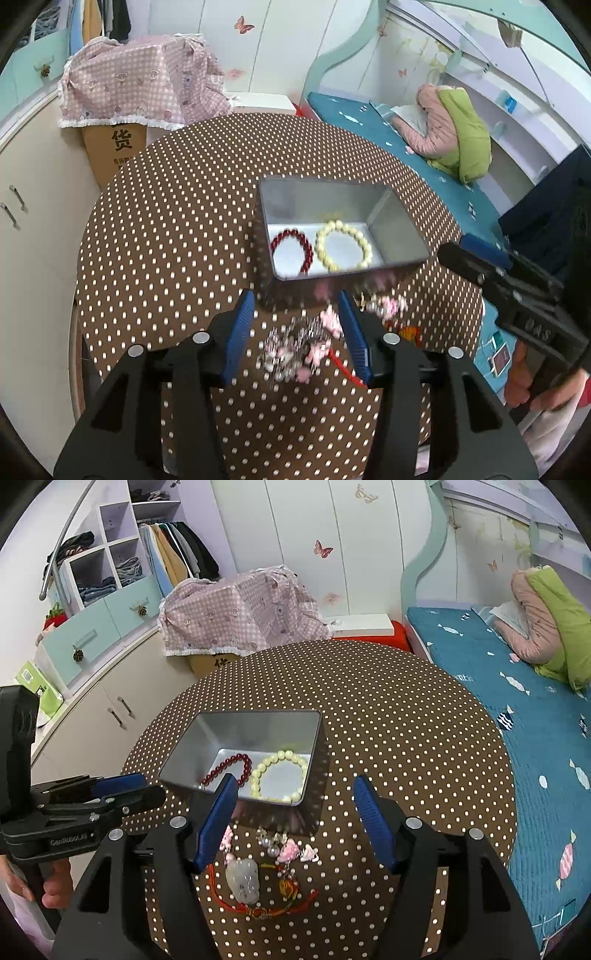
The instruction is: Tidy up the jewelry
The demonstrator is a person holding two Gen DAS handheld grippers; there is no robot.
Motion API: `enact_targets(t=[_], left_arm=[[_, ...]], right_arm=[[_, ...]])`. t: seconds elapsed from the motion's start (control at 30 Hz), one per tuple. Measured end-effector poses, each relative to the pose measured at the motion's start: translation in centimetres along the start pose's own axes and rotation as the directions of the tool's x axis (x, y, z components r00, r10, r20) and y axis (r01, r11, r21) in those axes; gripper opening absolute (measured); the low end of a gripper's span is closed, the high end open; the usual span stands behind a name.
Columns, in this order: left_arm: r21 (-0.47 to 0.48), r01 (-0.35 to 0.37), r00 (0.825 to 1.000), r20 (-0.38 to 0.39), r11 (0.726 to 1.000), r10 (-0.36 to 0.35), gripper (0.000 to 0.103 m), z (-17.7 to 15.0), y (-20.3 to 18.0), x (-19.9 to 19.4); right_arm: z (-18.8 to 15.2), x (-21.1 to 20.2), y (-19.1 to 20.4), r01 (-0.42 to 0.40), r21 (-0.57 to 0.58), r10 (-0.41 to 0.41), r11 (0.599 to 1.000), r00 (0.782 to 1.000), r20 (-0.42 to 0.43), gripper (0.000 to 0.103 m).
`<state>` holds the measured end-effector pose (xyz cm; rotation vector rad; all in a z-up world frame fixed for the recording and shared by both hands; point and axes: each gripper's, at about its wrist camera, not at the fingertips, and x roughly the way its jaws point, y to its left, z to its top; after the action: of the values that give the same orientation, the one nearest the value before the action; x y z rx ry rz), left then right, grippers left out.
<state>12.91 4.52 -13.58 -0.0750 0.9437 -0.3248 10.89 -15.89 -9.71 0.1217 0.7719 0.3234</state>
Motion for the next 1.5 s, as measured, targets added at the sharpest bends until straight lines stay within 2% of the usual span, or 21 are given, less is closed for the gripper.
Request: enact_targets(t=[0.17, 0.43, 0.6, 0.8, 0.87, 1.03, 1.1, 1.2, 1.5], left_arm=[[0.024, -0.013, 0.999, -0.032, 1.0, 0.014, 0.049, -2.7, 0.1, 0.4], [0.014, 0.055, 0.995, -0.082, 0.998, -0.054, 0.048, -5.7, 0.2, 2.0], [-0.007, 0.067, 0.996, -0.066, 0.998, -0.068, 0.042, -6.0, 0.5, 2.3], [-0.017, 0.047, 0.997, -0.059, 0.999, -0.048, 0.036, -5.8, 1.2, 3.1], [-0.011, 0.029, 0.998, -0.059, 1.0, -0.03, 0.03, -5.5, 1.3, 3.4], [-0.025, 0.045, 0.997, -0.066, 0.999, -0.046, 0.021, -5.4, 1.4, 3.5], [-0.021, 0.059, 0.996, -0.068, 0.998, -0.06, 0.013, -5.4, 1.3, 3.5], [-0.016, 0.063, 0.996, -0.07, 0.998, -0.064, 0.011, -5.2, 0.9, 3.6], [-0.098, 0.122, 0.989, -0.068, 0.988, -0.129, 0.009, -5.2, 2.7, 3.3]], right_arm=[[-1.2, 0.3, -0.4, 0.009, 0.022, -0.008, 1.0, 1.0, -0.03, 0.063], [-2.9, 0.9, 0.2, -0.006, -0.002, 0.006, 1.0, 0.997, -0.081, 0.063], [-3.4, 1.2, 0.7, -0.016, -0.011, 0.015, 1.0, 0.995, -0.101, 0.063], [-3.9, 1.5, 0.8, -0.029, -0.019, 0.026, 0.999, 0.992, -0.122, 0.063], [-3.9, 1.6, 1.0, -0.031, -0.021, 0.028, 0.999, 0.992, -0.125, 0.063], [-4.3, 1.8, 1.1, -0.04, -0.024, 0.036, 0.999, 0.989, -0.142, 0.063], [-4.5, 2.1, 1.0, -0.038, -0.02, 0.034, 0.999, 0.988, -0.151, 0.063], [-4.5, 2.4, 0.9, -0.037, -0.018, 0.034, 0.999, 0.986, -0.162, 0.063], [-4.2, 2.6, 1.2, -0.044, -0.018, 0.04, 0.999, 0.985, -0.167, 0.063]])
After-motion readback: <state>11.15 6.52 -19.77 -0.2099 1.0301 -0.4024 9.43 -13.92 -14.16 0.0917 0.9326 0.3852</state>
